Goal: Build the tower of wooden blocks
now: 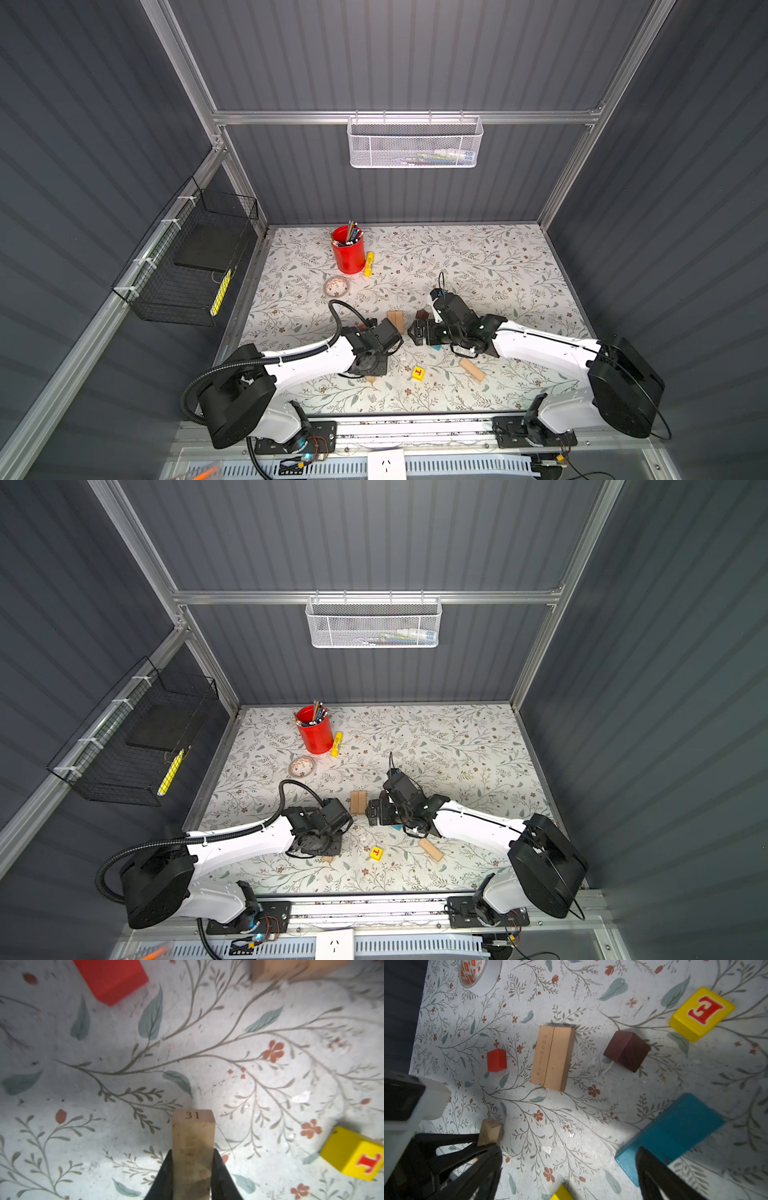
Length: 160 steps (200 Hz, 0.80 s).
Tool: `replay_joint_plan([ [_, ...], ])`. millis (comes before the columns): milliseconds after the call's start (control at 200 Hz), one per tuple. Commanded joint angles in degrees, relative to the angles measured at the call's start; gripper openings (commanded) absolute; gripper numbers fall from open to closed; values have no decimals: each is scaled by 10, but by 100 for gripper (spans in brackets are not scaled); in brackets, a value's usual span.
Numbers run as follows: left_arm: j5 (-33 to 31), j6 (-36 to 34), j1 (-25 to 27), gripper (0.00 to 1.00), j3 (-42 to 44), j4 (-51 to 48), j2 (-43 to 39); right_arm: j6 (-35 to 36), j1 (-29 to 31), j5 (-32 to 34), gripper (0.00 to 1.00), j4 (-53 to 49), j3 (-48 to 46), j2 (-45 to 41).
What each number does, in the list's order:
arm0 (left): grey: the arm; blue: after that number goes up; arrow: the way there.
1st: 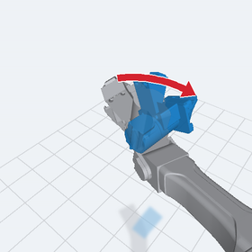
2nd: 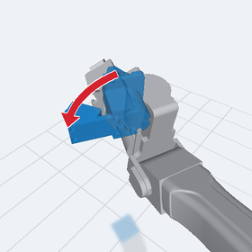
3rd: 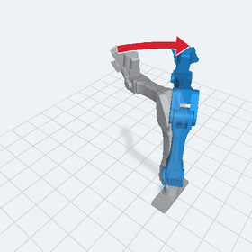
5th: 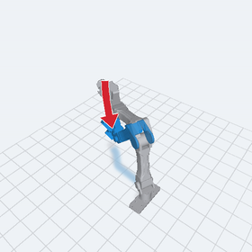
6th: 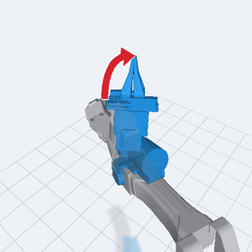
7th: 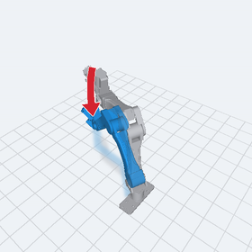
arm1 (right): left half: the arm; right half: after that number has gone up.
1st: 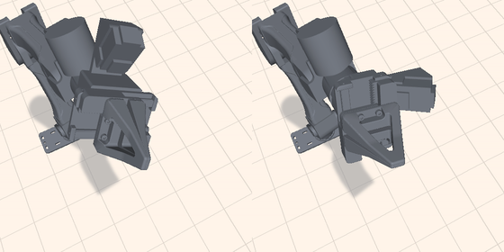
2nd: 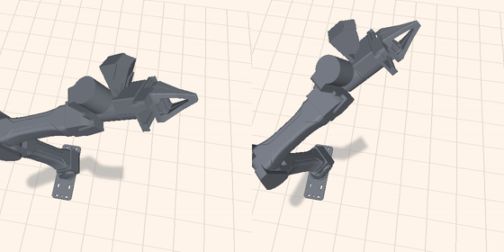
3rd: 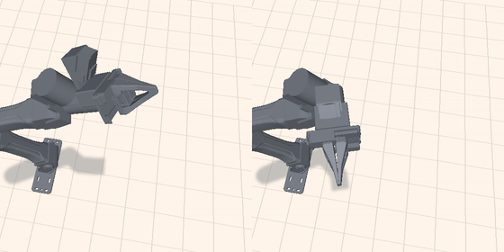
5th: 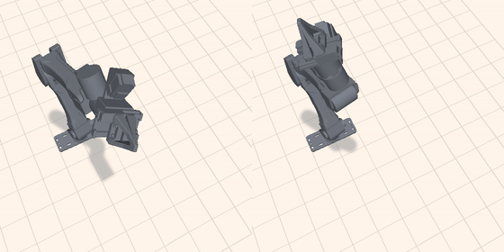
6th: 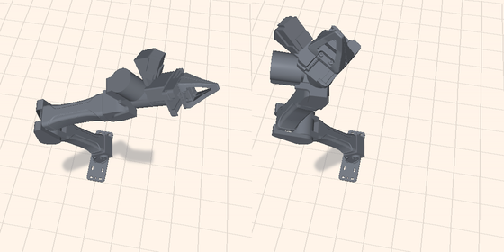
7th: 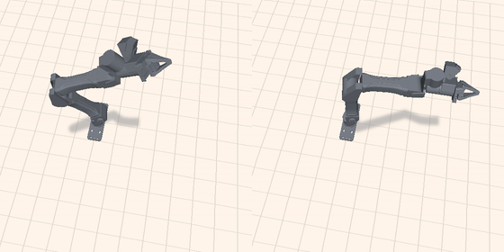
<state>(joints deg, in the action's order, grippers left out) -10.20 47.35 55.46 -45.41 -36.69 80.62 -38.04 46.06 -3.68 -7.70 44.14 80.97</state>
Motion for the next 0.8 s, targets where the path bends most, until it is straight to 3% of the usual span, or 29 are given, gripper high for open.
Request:
replay_joint_plan([
  [0, -32, 11, 2, 15, -56, -25, -14, -14, -11, -14, 99, 7, -8, -16],
  [795, 19, -75, -105, 11, -252, 9, 186, -56, -51, -40, 99, 29, 29, 48],
])
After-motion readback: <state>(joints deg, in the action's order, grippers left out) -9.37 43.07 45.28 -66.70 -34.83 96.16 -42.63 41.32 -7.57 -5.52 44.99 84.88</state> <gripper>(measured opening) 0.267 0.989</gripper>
